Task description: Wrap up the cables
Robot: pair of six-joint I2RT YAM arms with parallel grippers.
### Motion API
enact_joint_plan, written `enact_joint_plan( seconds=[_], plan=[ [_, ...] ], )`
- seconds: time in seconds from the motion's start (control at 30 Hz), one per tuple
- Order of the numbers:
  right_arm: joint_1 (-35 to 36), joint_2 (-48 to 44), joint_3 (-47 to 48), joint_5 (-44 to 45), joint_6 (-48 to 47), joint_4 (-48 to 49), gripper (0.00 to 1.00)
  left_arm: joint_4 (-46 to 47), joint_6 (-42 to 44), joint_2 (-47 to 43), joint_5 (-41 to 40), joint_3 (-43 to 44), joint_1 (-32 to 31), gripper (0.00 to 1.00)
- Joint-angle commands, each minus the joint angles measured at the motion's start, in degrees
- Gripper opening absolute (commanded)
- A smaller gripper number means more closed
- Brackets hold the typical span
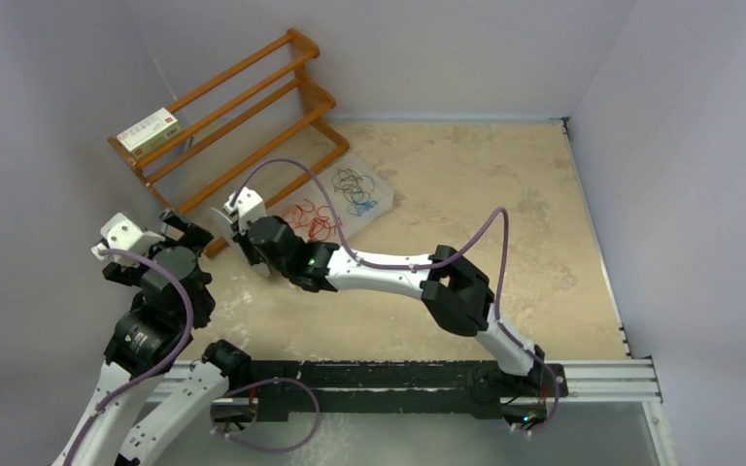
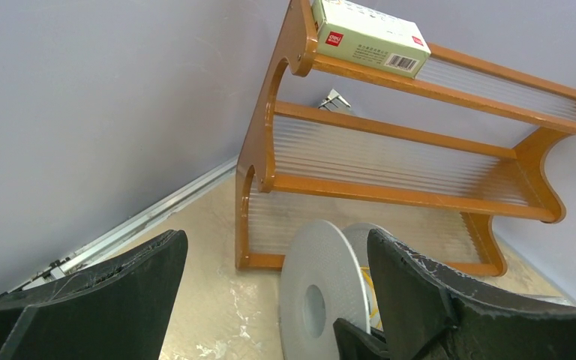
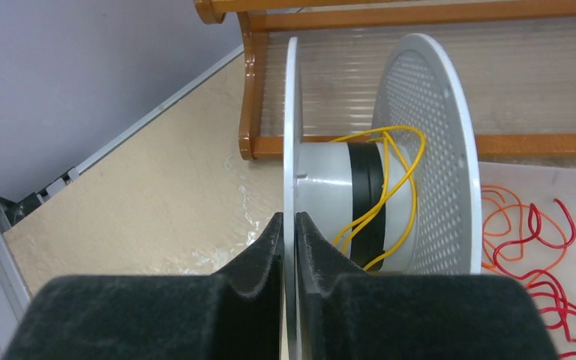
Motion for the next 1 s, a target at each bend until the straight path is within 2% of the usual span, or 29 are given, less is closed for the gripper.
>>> enact_joint_plan(
  seconds=[0.0,0.2,0.4,0.73,0.97],
  plan=[
    [0.14,-0.47,4.23,2.30,-0.41,3.66,0.14,2.36,1.02,-0.35,0.56,-0.37,0.53,0.89],
    [0.18,-0.57,4.41,1.41,-0.28,4.49,0.41,2.56,1.46,-0.44,0.48,-0.54,0.54,0.89],
    [0.47,-5.49,0.33,0.77,-0.20,6.49,0.57,2.52,1.47,-0.59,0.39,-0.59,0.62,0.90],
    [0.32,-24.49,-17.87,1.93,-1.02,7.95,0.63,2.59,1.65,-0.04,1.01,-0.74,0.71,0.90],
    [-2.62,-36.12,-26.50,5.66,-2.23,2.69,0.63,2.95,2.10,1.11,3.02,-0.83,0.89,0.90]
  ],
)
